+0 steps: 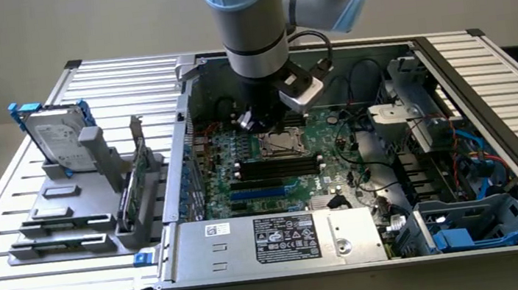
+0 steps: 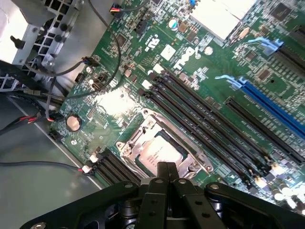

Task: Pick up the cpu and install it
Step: 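Install the first cpu locking lever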

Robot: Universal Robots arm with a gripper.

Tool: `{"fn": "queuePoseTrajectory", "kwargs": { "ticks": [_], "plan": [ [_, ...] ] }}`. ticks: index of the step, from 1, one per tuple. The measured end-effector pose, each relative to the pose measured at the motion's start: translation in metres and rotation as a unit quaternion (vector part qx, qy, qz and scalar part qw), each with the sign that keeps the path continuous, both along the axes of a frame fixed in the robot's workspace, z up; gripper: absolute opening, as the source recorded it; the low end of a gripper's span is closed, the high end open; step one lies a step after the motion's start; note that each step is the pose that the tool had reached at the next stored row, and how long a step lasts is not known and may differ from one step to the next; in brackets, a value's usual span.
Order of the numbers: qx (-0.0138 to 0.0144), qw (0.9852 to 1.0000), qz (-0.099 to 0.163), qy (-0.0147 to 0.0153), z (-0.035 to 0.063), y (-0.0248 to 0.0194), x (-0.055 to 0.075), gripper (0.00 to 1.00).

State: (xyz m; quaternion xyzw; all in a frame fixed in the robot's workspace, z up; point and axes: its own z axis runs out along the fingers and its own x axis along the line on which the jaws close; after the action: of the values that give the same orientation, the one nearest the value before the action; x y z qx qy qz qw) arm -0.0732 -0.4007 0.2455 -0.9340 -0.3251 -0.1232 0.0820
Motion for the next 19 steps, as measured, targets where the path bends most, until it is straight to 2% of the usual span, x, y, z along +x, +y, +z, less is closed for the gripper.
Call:
{"fn": "queuePoseTrajectory", "kwargs": {
  "ticks": [5, 10, 13, 19],
  "plan": [
    [-0.0004, 1.0000, 0.000, 0.0000, 0.0069, -0.0117, -0.002, 0.11],
    [-0.0030, 1.0000, 0.000, 0.0000, 0.0081, -0.0204, -0.006, 0.11],
    [-0.0040, 1.0000, 0.000, 0.0005, 0.0079, -0.0230, -0.011, 0.11],
    [-0.0057, 1.0000, 0.000, 0.0034, 0.0051, -0.0233, -0.015, 0.11]
  ]
}}
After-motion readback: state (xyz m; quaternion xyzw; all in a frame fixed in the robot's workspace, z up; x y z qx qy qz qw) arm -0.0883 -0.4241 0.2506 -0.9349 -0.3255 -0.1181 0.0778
